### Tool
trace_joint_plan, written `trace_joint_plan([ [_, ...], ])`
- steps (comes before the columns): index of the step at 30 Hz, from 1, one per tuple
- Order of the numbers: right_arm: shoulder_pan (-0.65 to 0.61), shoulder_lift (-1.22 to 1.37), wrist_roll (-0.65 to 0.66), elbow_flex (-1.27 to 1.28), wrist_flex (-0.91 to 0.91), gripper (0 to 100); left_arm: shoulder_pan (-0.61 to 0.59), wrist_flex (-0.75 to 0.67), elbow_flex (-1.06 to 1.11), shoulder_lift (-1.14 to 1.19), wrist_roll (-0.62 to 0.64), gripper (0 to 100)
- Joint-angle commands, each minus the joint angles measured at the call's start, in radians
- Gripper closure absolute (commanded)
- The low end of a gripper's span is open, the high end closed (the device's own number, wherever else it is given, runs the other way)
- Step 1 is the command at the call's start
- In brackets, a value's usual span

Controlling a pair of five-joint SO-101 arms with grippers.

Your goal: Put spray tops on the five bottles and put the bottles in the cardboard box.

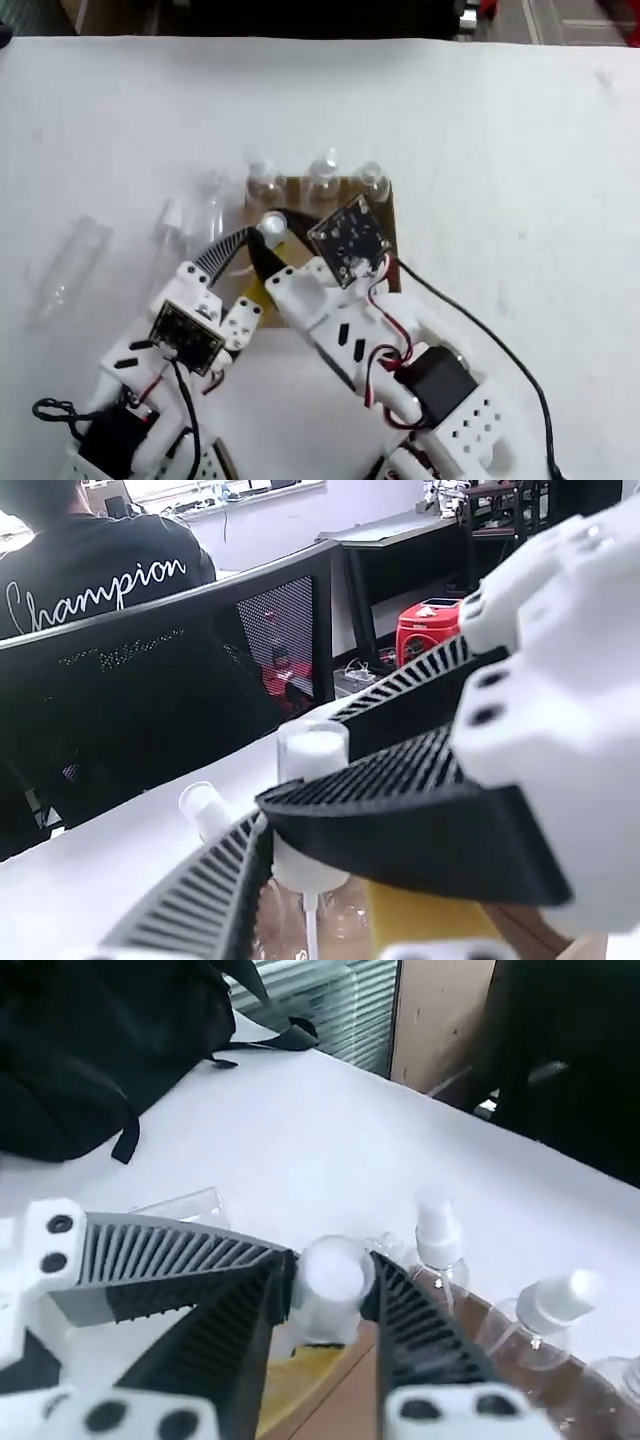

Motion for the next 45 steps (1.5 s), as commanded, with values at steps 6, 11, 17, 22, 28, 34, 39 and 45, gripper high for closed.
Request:
trace_joint_plan([
  [6,-0.008,-0.099,0.017,-0.032,-0.012,98.1,0.016,-0.025,-0.009,-0.012,0.005,98],
  [11,-0.004,-0.107,0.018,-0.008,-0.016,98.1,0.021,0.034,-0.015,-0.012,0.015,88],
  [17,0.070,-0.107,0.015,-0.006,-0.016,98.1,0.050,0.112,-0.043,-0.012,0.161,79],
  [22,0.077,-0.116,0.017,-0.008,-0.007,98.1,0.042,0.250,-0.184,-0.012,0.222,79],
  [28,0.205,-0.150,0.018,-0.133,0.047,98.1,-0.062,0.311,-0.244,-0.012,0.239,79],
  [34,0.392,-0.076,0.080,-0.330,0.107,98.1,-0.337,0.270,-0.233,-0.012,0.236,79],
  [39,0.441,0.119,0.175,-0.466,0.107,98.1,-0.558,0.098,-0.095,-0.012,0.275,79],
  [45,0.487,0.346,0.204,-0.672,0.134,98.1,-0.694,-0.184,0.115,-0.012,0.382,79],
])
